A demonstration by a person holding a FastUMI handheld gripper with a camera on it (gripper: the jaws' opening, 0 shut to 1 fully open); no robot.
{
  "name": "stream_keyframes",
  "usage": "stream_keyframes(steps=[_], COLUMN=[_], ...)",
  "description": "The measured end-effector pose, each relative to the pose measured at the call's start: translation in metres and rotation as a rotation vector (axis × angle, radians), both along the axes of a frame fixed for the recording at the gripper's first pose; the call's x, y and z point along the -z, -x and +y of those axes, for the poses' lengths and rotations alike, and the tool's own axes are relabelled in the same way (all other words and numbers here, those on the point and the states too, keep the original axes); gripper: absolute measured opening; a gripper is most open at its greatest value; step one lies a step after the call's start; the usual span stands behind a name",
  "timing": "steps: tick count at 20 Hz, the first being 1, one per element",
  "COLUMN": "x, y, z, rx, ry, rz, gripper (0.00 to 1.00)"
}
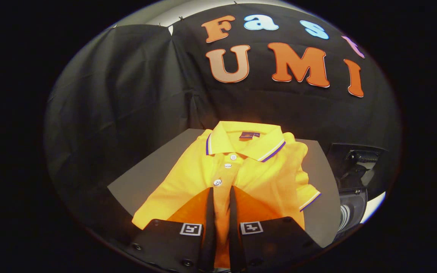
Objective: Put the clothes into the washing machine and then close the washing machine lid.
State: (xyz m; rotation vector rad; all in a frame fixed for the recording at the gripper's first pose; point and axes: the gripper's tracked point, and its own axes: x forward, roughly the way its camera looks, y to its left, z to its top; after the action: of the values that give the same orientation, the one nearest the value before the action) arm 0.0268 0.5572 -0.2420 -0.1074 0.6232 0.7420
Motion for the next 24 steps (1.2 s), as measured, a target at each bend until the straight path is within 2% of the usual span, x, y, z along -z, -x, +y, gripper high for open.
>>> stream_keyframes(steps=[1,3,10,14,24], x=[-0.001,-0.013,-0.082,-0.111,-0.197], y=[0.001,0.006,0.013,0.028,0.014], z=[0.0,-0.008,-0.003,-0.021,-0.089], rx=[0.017,0.025,0.002,0.001,0.058], ry=[-0.039,-0.089,-0.307,-0.367,-0.464], rz=[0.002,-0.04,-0.245,-0.29,-0.412], gripper=[0.24,0.13,0.12,0.12,0.12])
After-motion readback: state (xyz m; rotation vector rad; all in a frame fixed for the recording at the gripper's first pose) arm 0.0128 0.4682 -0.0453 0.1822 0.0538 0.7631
